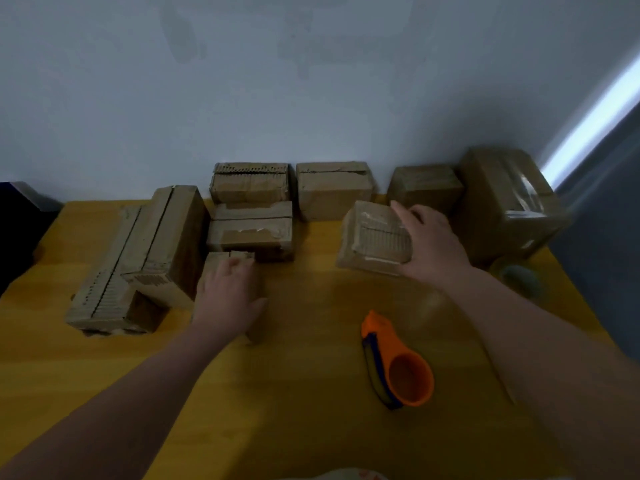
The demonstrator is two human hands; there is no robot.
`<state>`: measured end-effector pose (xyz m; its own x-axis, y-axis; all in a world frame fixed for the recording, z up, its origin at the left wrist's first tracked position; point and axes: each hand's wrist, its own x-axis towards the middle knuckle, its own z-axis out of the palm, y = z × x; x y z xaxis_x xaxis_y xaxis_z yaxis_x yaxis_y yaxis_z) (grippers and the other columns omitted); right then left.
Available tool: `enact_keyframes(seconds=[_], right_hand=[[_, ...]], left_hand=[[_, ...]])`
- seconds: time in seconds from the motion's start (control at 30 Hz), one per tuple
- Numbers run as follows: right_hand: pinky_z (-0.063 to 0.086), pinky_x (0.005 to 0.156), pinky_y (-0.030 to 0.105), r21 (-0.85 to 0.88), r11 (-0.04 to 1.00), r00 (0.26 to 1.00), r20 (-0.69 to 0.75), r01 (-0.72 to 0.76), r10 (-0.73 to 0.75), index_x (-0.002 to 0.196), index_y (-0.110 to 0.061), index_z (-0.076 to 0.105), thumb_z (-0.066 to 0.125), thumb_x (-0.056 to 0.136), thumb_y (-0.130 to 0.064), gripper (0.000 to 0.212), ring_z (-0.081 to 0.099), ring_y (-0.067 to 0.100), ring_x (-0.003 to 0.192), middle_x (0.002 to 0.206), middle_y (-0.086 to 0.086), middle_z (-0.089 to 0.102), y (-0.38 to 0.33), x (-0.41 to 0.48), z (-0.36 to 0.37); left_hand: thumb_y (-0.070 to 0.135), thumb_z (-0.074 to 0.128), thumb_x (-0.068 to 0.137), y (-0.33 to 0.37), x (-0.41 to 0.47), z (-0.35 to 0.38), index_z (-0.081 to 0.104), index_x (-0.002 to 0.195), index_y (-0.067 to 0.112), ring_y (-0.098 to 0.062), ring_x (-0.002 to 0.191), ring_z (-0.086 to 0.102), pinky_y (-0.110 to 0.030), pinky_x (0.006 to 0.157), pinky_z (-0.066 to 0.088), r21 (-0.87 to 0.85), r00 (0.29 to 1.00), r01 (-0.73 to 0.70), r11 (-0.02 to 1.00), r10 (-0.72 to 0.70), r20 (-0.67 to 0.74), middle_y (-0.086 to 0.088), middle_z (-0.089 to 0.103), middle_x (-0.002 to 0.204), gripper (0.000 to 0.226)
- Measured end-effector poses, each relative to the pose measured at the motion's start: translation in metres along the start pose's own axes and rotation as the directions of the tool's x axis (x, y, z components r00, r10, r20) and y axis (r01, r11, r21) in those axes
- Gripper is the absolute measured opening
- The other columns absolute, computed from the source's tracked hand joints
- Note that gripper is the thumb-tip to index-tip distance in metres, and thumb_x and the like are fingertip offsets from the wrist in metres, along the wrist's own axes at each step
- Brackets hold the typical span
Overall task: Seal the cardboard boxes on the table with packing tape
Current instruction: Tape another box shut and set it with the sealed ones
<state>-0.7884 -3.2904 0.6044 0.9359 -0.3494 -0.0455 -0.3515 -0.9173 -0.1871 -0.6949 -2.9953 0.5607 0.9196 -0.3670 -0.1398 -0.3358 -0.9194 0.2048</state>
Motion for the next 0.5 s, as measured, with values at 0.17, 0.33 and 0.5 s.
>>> enact_keyframes(seconds=[0.17,0.33,0.5], right_hand=[[0.031,0.109,0.050,-0.178,0.983,0.993,0.099,-0.047,0.065,0.152,-0.039,0.005,0.077,0.076,-0.034,0.106,0.024,0.032,0.136,0.148,0.009,0.022,0.063,0.051,-0.003],[0.020,0.115,0.048,-0.337,0.941,0.981,0.183,-0.006,0.071,0.153,-0.038,-0.001,0.072,0.080,-0.035,0.103,0.021,0.033,0.137,0.147,0.014,0.020,0.093,0.086,0.007],[0.013,0.118,0.053,-0.407,0.913,0.983,0.150,-0.034,0.103,0.152,-0.036,-0.006,0.065,0.087,-0.027,0.097,0.005,0.039,0.145,0.156,0.017,0.010,0.101,0.107,0.020]], left_hand=[[0.043,0.062,0.087,0.014,0.031,0.005,0.021,0.151,0.028,-0.029,0.142,0.022,-0.057,0.115,0.020,0.076,0.989,0.121,0.990,-0.127,0.080,-0.005,0.022,0.154,0.077],[0.044,0.058,0.090,0.028,0.048,0.009,0.023,0.150,0.027,-0.028,0.142,0.023,-0.051,0.117,0.020,0.147,0.985,0.143,0.979,-0.155,0.073,-0.006,0.022,0.154,0.072],[0.044,0.056,0.091,0.032,0.059,0.014,0.026,0.149,0.029,-0.025,0.142,0.023,-0.049,0.118,0.018,0.191,0.987,0.144,0.971,-0.156,0.049,-0.003,0.027,0.153,0.067]])
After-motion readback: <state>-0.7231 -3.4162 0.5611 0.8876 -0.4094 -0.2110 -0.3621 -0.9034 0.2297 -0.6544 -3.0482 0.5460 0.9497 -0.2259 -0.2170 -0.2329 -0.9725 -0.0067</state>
